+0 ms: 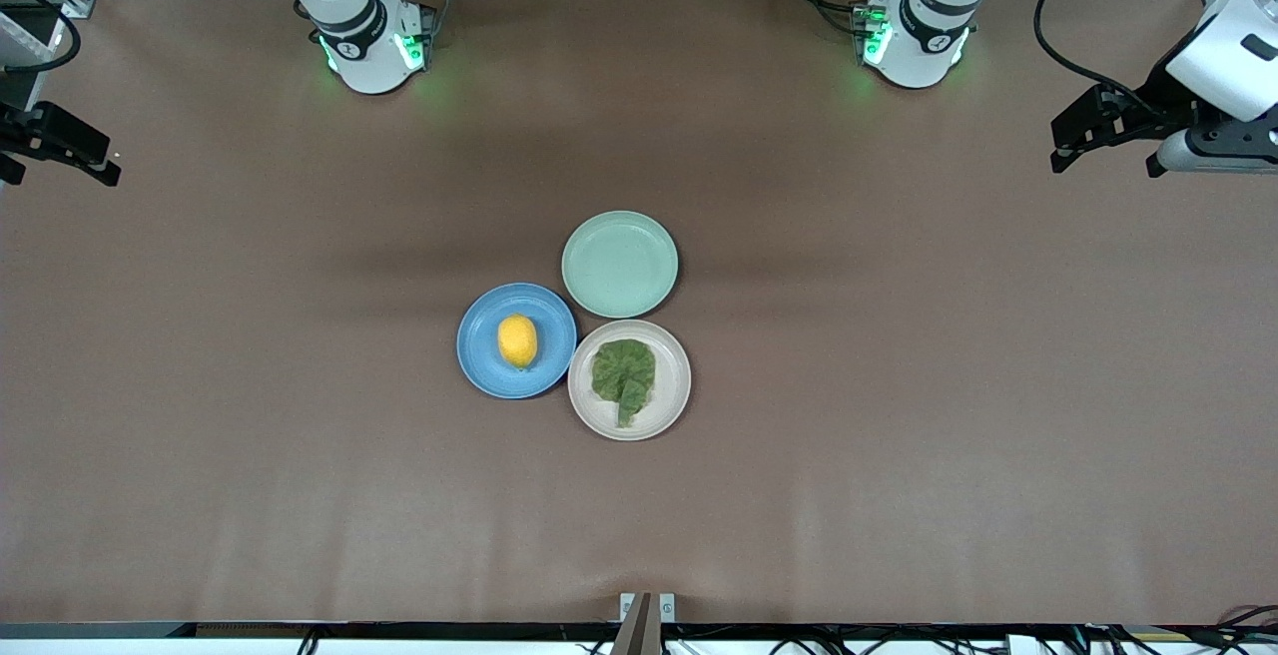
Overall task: Pick lemon and lettuce from blue and beige plates
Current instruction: 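Move the right gripper toward the lemon while the left gripper approaches the lettuce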
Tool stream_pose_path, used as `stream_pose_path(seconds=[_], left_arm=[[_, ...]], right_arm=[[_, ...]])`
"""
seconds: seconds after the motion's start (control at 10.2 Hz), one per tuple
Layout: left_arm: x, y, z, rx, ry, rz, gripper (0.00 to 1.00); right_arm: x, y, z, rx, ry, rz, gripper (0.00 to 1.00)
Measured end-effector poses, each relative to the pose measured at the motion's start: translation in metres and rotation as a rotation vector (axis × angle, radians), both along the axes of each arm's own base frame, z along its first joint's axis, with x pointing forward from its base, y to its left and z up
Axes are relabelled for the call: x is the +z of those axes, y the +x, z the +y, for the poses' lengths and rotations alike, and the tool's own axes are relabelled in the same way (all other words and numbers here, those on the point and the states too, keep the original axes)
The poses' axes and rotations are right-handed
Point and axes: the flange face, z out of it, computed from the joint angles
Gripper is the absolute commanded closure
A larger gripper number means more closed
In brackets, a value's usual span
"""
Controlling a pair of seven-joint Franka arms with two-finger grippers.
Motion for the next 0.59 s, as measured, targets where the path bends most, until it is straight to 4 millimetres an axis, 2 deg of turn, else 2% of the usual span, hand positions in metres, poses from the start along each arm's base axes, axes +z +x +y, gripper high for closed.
stream_pose_path(seconds=[0.39, 0.59], left_arm=[[-0.009, 0.005, -0.005, -0.008, 0.001, 0.018, 0.0], [-0.02, 0.012, -0.007, -0.011, 0.002, 0.037, 0.0]], right_arm=[[0.0, 0.0, 0.0, 0.0, 0.0, 0.001, 0.0], [-0.003, 0.001, 0.0, 0.0, 0.0, 0.006, 0.0]])
